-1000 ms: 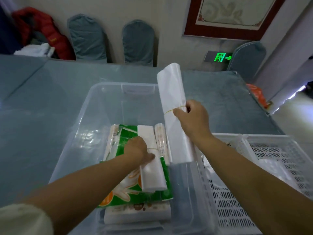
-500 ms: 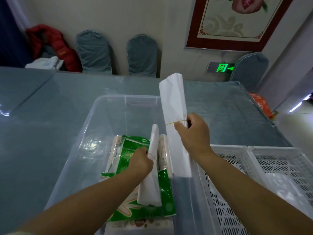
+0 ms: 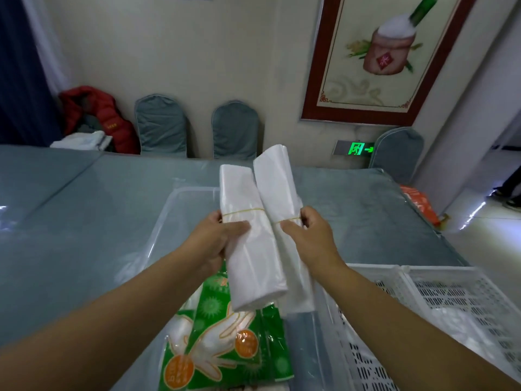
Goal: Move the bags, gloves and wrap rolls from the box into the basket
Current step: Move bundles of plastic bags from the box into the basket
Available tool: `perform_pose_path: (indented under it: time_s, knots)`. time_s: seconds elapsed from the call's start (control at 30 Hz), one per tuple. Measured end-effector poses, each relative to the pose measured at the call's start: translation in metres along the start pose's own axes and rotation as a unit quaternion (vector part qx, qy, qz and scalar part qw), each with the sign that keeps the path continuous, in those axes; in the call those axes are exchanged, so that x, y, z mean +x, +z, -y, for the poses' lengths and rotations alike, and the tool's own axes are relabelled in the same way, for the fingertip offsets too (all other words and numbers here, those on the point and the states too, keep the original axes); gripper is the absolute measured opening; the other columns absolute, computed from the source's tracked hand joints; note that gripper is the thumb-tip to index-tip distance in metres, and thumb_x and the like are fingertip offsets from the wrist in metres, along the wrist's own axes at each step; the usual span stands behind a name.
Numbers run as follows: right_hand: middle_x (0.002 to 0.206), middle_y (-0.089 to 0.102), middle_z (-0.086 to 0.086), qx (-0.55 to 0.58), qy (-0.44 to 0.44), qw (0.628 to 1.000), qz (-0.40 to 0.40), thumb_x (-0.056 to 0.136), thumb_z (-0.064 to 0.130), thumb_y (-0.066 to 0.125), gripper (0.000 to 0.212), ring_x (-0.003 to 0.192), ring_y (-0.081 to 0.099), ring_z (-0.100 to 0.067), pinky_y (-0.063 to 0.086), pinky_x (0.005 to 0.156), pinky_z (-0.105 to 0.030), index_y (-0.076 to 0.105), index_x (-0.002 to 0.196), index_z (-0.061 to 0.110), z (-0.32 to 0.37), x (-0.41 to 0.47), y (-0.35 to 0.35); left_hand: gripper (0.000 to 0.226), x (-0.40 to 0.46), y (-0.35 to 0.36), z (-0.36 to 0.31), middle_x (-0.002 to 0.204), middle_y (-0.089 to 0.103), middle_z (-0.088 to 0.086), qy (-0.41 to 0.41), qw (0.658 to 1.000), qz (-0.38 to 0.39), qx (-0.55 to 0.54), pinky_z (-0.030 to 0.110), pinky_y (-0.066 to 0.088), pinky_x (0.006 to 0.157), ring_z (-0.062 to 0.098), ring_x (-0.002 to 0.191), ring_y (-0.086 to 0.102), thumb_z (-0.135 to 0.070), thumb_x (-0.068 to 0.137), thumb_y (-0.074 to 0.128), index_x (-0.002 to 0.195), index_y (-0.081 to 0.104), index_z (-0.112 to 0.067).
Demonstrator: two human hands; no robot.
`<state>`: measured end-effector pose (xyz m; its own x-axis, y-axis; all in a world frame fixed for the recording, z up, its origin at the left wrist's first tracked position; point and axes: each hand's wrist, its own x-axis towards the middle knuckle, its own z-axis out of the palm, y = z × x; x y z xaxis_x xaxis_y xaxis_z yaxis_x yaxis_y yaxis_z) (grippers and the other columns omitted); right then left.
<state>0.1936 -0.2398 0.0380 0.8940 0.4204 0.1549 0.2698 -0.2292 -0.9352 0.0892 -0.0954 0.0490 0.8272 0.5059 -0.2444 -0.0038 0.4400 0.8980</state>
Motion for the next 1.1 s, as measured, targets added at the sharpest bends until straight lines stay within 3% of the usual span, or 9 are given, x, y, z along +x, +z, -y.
perform_pose_path:
  time_s: [0.1,0.27,0.33,0.5,0.6,0.73,0.83,0.93,1.1]
  knots:
    - [0.073,0.061,-0.002,0.066,0.037,0.997,-0.006,0.074,0.023,0.069,0.018,0.064,0.054,-0.014,0.043,0.059,-0.030,0.056,0.077,0.010,0.010,-0.003,-0.007,0.039,-0.006,0.018,0.005,0.108,0.065,0.022,0.048,0.999,0.011,-0.014,0.042,0.055,0.077,0.030,0.083,0.065,0.012,0.079,0.057,0.116,0.052,0.004]
    - [0.086,0.068,-0.016,0.115,0.095,0.989,-0.024,0.074,0.025,0.070,0.023,0.074,0.064,-0.028,0.054,0.071,-0.046,0.059,0.086,0.009,0.012,-0.007,-0.035,0.041,-0.004,0.046,0.017,0.106,0.068,0.016,0.101,0.994,0.045,-0.008,0.040,0.056,0.075,0.031,0.091,0.067,0.013,0.076,0.060,0.111,0.053,-0.007]
    - [0.089,0.070,-0.013,0.136,0.103,0.985,-0.035,0.074,0.026,0.071,0.019,0.081,0.068,-0.031,0.056,0.077,-0.050,0.061,0.086,0.015,0.009,-0.011,-0.047,0.039,-0.005,0.062,0.025,0.103,0.069,0.014,0.109,0.991,0.064,0.037,0.042,0.055,0.077,0.030,0.090,0.067,0.011,0.076,0.062,0.104,0.055,-0.015]
    - [0.092,0.067,-0.014,0.211,0.123,0.968,-0.056,0.078,0.025,0.064,0.017,0.078,0.066,-0.027,0.055,0.078,-0.049,0.057,0.089,0.015,-0.001,-0.019,-0.088,0.037,-0.009,0.112,0.044,0.095,0.069,0.008,0.095,0.991,0.086,0.042,0.035,0.055,0.069,0.021,0.079,0.068,0.010,0.079,0.059,0.098,0.053,-0.022]
    - [0.094,0.068,-0.010,0.236,0.122,0.963,-0.045,0.077,0.026,0.067,0.023,0.076,0.067,-0.022,0.058,0.071,-0.043,0.055,0.094,0.015,-0.009,-0.022,-0.125,0.035,-0.010,0.152,0.057,0.105,0.066,0.013,0.089,0.990,0.096,0.045,0.044,0.053,0.080,0.028,0.089,0.066,0.007,0.081,0.058,0.103,0.051,-0.020]
    - [0.095,0.068,-0.003,0.208,0.094,0.973,-0.029,0.068,0.020,0.078,0.043,0.071,0.070,-0.011,0.055,0.054,-0.022,0.053,0.103,0.017,-0.031,-0.026,-0.193,0.038,-0.012,0.222,0.083,0.106,0.067,0.006,0.086,0.986,0.103,0.096,0.037,0.056,0.074,0.020,0.088,0.069,-0.003,0.081,0.064,0.109,0.050,-0.024]
    - [0.096,0.068,-0.005,0.168,0.096,0.980,-0.047,0.065,0.015,0.080,0.047,0.074,0.070,-0.013,0.058,0.061,-0.028,0.052,0.102,0.016,-0.059,-0.025,-0.261,0.042,-0.014,0.288,0.115,0.109,0.065,0.009,0.062,0.984,0.134,0.105,0.039,0.055,0.080,0.023,0.096,0.066,-0.001,0.081,0.064,0.116,0.047,-0.017]
    - [0.100,0.066,-0.009,0.132,0.104,0.983,-0.073,0.070,0.006,0.075,0.043,0.084,0.068,-0.021,0.058,0.074,-0.038,0.050,0.104,0.013,-0.099,-0.023,-0.339,0.042,-0.013,0.352,0.156,0.106,0.065,0.006,0.037,0.972,0.167,0.159,0.030,0.054,0.076,0.018,0.093,0.065,-0.001,0.082,0.063,0.118,0.047,-0.013]
    - [0.092,0.063,-0.001,0.022,0.123,0.985,-0.120,0.069,0.011,0.077,0.038,0.081,0.062,-0.014,0.053,0.071,-0.032,0.050,0.096,0.018,-0.174,-0.025,-0.468,0.053,-0.007,0.434,0.248,0.108,0.059,0.004,0.013,0.924,0.184,0.335,0.036,0.052,0.078,0.019,0.088,0.061,-0.008,0.081,0.066,0.129,0.042,-0.011]
